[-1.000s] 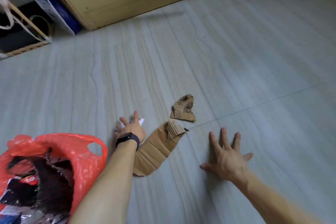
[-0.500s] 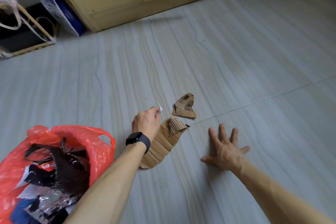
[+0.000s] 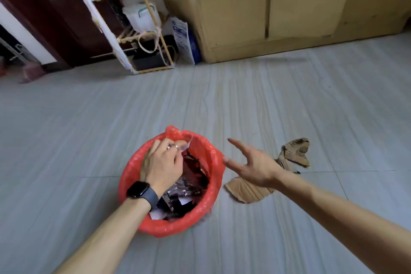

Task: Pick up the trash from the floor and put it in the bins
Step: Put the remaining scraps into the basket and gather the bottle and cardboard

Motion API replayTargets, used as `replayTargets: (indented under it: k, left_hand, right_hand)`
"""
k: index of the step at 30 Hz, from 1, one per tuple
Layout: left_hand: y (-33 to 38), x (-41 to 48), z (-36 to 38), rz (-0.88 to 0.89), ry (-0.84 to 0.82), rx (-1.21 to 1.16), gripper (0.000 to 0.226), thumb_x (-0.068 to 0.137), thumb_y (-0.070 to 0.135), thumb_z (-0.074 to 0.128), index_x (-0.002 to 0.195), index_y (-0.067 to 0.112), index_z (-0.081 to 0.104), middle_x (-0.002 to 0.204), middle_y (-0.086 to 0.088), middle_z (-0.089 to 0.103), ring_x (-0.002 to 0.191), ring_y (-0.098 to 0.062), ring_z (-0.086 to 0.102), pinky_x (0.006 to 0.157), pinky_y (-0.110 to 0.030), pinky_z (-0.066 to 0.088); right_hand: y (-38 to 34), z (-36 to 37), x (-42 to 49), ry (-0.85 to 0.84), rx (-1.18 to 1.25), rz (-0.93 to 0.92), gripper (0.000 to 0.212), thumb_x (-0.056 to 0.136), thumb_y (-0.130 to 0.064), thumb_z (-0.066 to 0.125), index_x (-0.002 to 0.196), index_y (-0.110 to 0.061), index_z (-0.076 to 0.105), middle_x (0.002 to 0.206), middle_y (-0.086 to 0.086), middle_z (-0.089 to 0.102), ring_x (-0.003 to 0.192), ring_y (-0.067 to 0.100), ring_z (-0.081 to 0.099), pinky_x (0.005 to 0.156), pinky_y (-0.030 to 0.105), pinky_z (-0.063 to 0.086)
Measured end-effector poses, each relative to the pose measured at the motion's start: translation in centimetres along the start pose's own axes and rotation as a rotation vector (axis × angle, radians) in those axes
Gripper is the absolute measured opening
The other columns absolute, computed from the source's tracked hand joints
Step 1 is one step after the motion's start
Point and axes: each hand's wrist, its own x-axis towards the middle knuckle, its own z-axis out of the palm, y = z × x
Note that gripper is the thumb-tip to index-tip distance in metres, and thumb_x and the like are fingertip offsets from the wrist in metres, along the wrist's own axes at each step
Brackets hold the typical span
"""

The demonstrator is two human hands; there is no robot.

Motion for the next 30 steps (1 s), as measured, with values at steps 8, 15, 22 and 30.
replayTargets:
  k: [8, 15, 22, 30]
  left_hand:
    - [-2.4, -5.1, 1.7, -0.187, -0.685, 0.1, 0.045, 0.095, 0.066, 0.02, 0.139, 0.063, 0.027, 0.157, 0.022, 0.023, 0.15, -0.014, 0.006, 0.116, -0.052, 0.004]
    - [2.7, -0.1, -1.7, -0.094, 0.005, -0.166, 0.034, 0.087, 0.044, 0.045, 0.106, 0.024, 0.065, 0.107, 0.005, 0.064, 0.102, -0.023, 0.057, 0.093, -0.039, 0.044]
    - [19.8, 1.4, 2.2, 0.423, -0.309, -0.215, 0.038, 0.089, 0.033, 0.052, 0.126, 0.028, 0.057, 0.125, 0.007, 0.057, 0.115, -0.018, 0.053, 0.096, -0.034, 0.041]
    - [40.2, -9.4, 10.3, 0.805, -0.964, -0.187, 0.055, 0.094, 0.039, 0.045, 0.147, 0.032, 0.033, 0.146, 0.004, 0.042, 0.132, -0.021, 0.042, 0.105, -0.034, 0.037]
  right_hand:
    - [-3.2, 4.8, -0.4, -0.073, -0.148, -0.119, 0.088, 0.096, -0.054, 0.045, 0.156, -0.014, -0.004, 0.161, 0.012, 0.025, 0.139, 0.034, 0.039, 0.114, 0.042, 0.032]
    - [1.0, -0.4, -6.1, 0.236, 0.058, 0.014, 0.079, 0.092, -0.057, 0.054, 0.156, -0.025, 0.02, 0.155, -0.001, 0.039, 0.14, 0.014, 0.04, 0.113, 0.035, 0.036]
    - [10.3, -0.5, -16.6, 0.42, 0.23, 0.342, 0.069, 0.09, -0.051, 0.06, 0.15, -0.026, 0.035, 0.148, -0.007, 0.047, 0.127, 0.007, 0.051, 0.106, 0.038, 0.045]
    - [22.4, -1.1, -38.6, 0.758, 0.336, 0.92, 0.057, 0.092, -0.038, 0.064, 0.144, -0.024, 0.043, 0.139, -0.006, 0.054, 0.12, 0.009, 0.054, 0.104, 0.034, 0.045]
